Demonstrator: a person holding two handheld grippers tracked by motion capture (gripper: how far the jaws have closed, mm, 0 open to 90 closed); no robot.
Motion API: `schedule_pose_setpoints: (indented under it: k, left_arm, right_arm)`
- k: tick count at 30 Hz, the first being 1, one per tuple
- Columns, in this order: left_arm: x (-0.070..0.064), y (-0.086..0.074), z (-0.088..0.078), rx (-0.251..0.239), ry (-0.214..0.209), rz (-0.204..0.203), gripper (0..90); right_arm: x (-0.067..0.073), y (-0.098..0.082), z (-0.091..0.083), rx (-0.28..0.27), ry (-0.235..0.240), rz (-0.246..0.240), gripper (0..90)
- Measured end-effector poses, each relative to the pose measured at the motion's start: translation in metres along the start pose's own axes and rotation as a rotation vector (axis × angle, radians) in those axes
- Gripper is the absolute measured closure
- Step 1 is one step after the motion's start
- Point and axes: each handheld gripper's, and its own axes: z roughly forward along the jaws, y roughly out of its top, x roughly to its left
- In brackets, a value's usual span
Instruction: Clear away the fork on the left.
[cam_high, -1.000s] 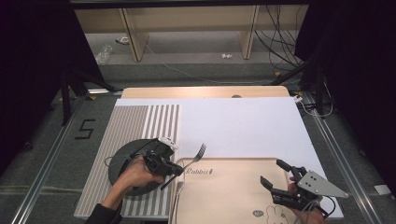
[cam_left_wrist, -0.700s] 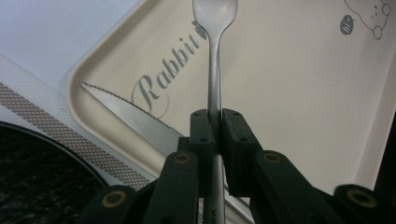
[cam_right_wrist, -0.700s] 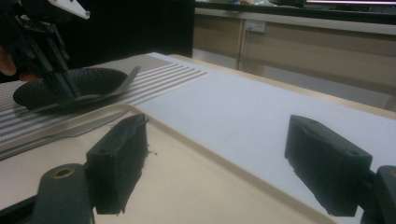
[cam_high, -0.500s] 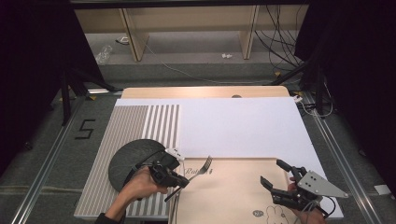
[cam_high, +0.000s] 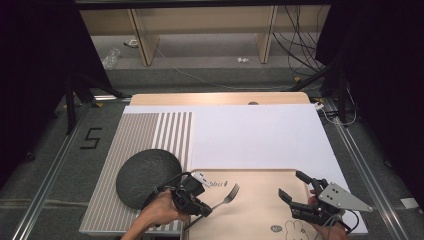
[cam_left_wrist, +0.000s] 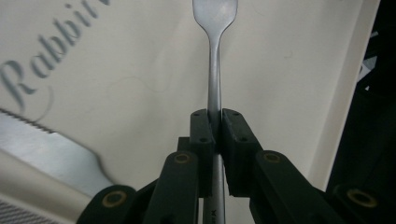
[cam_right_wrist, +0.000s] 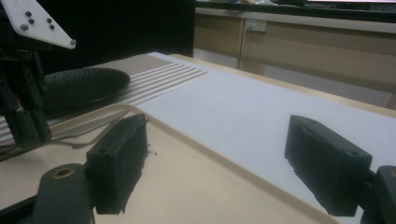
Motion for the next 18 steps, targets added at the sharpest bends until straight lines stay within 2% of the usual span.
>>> schedule_pose_setpoints:
  k: [6,8,12,15,18]
  left_arm:
    - [-0.009,0.001,0.011,0.039,-0.024,0.017,82.9]
    - [-0.012,0.002,0.014,0.036,-0.028,0.006,82.9]
    - [-0.016,0.002,0.021,0.063,-0.039,0.014,82.9]
    - [-0.017,0.002,0.024,0.063,-0.047,0.006,82.8]
    - [-0.018,0.001,0.029,0.082,-0.05,0.007,82.9]
  right_arm:
    - [0.0,0.0,0.0,0.002,0.0,0.002,22.0]
    - [0.0,0.0,0.0,0.001,0.0,0.002,22.0]
    - [0.0,0.0,0.0,0.004,-0.001,0.004,22.0]
    - [0.0,0.0,0.0,0.005,-0.001,0.004,22.0]
    - [0.0,0.0,0.001,0.001,0.001,0.004,22.0]
